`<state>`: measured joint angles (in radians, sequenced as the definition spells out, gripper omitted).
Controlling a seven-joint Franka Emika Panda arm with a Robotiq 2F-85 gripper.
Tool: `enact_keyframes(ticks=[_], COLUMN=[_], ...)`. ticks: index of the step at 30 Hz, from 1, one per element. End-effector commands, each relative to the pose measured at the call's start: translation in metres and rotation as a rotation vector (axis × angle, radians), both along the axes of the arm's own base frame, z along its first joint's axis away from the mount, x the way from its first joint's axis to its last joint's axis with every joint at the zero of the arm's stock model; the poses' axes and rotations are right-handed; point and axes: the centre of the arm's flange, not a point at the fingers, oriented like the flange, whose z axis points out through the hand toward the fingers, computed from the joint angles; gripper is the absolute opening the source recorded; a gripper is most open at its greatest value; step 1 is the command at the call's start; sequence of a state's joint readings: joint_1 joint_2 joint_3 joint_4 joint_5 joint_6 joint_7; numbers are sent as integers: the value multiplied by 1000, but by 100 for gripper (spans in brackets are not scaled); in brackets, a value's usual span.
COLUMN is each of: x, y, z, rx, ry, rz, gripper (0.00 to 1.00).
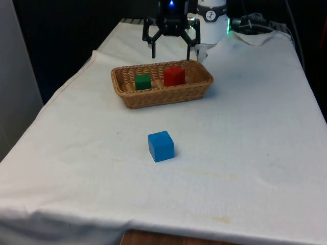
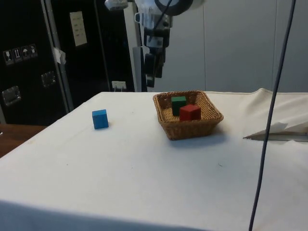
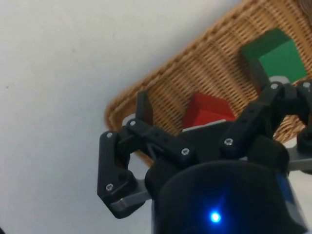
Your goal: Pick up exactly two blocks and place them into the basket.
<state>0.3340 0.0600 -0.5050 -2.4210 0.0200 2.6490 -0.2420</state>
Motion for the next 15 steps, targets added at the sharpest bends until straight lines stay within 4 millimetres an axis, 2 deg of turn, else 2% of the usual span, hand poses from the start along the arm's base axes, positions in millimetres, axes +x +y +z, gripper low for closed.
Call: enact_keyframes(ticks=[1,8,15], x=[1,12,11], y=[4,32,35], z=[3,14,15], rx=[0,-13,-9], ry=[-3,-9,-11], rz=[2,9,11], gripper=[100,100,100])
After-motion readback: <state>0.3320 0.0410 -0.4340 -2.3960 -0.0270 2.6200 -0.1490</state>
